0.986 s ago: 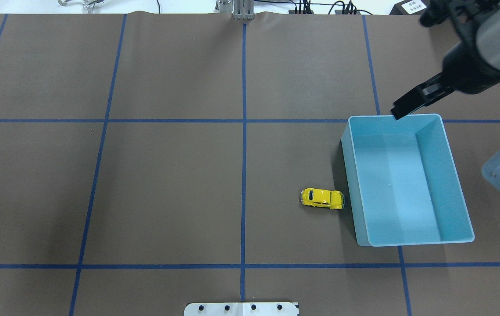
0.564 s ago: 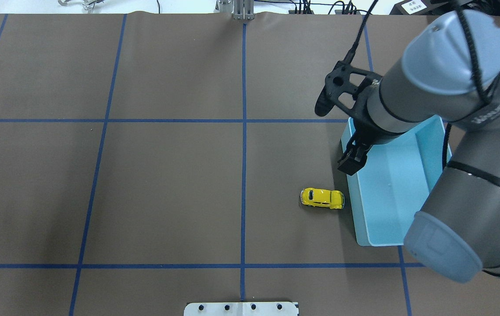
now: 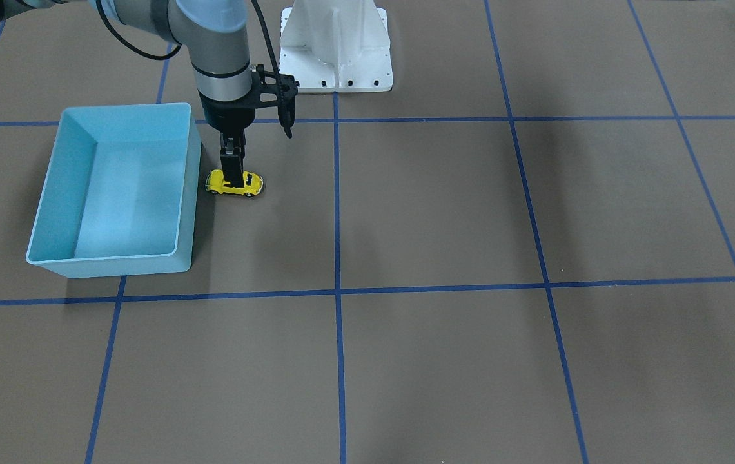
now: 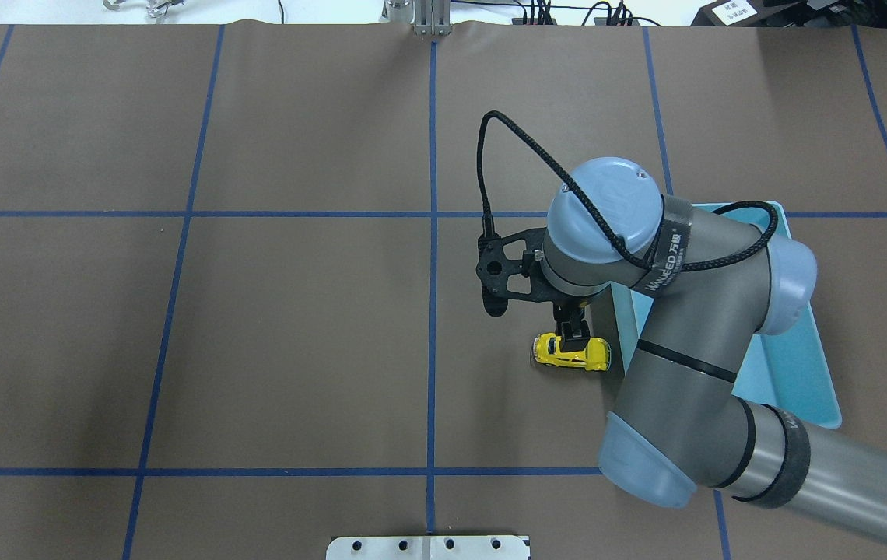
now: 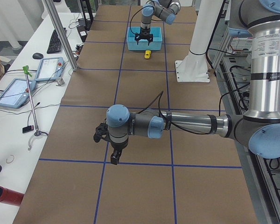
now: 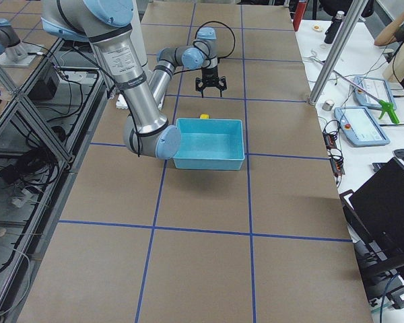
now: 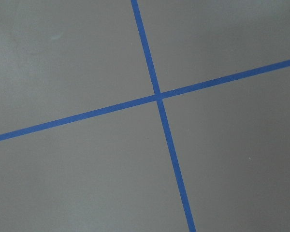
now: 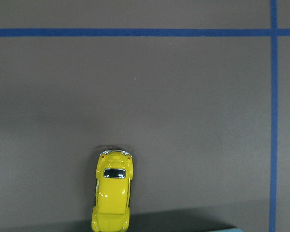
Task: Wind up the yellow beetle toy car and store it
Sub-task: 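Close the right gripper around the yellow car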
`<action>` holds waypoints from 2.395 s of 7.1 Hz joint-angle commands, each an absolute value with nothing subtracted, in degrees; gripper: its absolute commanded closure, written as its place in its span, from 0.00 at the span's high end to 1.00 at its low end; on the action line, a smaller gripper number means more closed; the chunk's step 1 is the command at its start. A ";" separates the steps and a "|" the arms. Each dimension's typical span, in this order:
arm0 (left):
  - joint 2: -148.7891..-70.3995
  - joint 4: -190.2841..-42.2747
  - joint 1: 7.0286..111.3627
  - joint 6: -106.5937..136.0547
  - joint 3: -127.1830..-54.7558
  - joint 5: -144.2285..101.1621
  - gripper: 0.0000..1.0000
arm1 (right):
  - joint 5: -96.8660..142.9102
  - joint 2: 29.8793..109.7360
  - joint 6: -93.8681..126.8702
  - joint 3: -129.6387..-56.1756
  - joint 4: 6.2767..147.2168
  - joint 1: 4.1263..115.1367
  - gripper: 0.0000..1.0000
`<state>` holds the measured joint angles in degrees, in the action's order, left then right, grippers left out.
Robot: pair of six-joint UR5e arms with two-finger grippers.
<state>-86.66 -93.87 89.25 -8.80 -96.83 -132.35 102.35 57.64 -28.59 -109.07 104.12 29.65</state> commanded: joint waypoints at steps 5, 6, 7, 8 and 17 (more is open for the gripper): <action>-86.57 -93.87 89.21 -8.79 -96.15 -132.19 1.00 | 102.83 59.67 -20.88 -104.94 97.91 27.25 1.00; -86.49 -93.87 89.21 -8.79 -96.15 -132.19 1.00 | 103.70 60.46 -18.57 -105.03 97.91 27.33 1.00; -86.40 -93.87 89.21 -8.79 -96.07 -132.19 1.00 | 104.84 62.03 -17.50 -105.46 97.74 27.60 1.00; -86.40 -93.87 89.21 -8.79 -96.06 -132.19 1.00 | 104.85 63.18 -17.49 -105.90 97.65 27.60 1.00; -86.40 -93.87 89.21 -8.79 -96.06 -132.19 1.00 | 103.98 65.48 -15.65 -103.19 92.99 25.14 1.00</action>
